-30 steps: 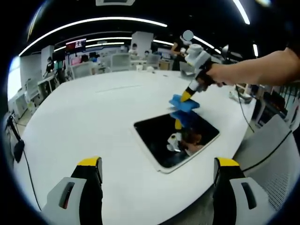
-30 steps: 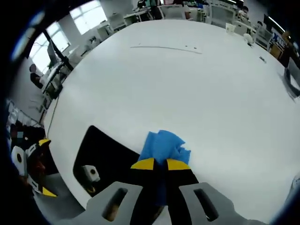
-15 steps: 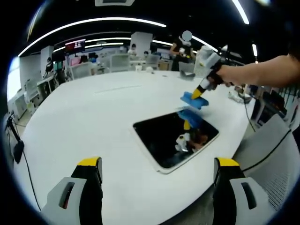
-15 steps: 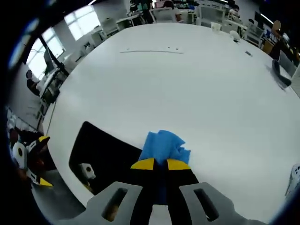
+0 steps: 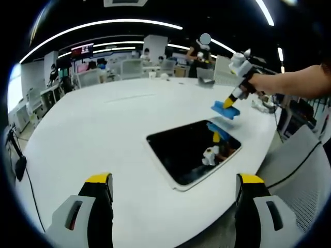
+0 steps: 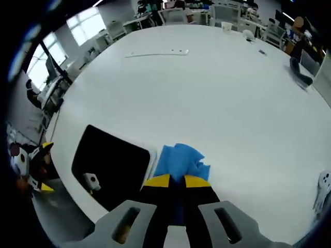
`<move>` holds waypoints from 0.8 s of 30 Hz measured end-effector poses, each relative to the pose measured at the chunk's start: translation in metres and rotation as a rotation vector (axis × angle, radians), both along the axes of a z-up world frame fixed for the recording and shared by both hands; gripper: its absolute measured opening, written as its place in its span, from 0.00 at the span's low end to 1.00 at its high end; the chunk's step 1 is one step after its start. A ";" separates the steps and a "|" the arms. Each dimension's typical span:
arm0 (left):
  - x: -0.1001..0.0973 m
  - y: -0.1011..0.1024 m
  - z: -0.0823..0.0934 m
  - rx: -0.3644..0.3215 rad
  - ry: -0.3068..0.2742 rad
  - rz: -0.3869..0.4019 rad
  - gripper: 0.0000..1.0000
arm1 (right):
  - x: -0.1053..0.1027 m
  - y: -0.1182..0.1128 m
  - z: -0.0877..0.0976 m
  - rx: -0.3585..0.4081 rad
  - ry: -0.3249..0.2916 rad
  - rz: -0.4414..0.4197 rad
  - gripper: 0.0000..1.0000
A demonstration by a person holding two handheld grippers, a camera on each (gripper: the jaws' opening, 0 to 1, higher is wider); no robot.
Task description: Wipe the mirror surface with the cleaning cloth until all visible marks leave the cleaned area.
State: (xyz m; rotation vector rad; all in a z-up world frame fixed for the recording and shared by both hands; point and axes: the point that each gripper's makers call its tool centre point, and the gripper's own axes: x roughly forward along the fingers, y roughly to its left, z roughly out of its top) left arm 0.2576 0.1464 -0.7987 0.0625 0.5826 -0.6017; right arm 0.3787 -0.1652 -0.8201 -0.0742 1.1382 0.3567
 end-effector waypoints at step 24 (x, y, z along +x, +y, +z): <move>0.001 0.002 0.001 -0.006 -0.005 0.012 0.99 | -0.023 -0.014 -0.041 -0.088 0.005 0.135 0.10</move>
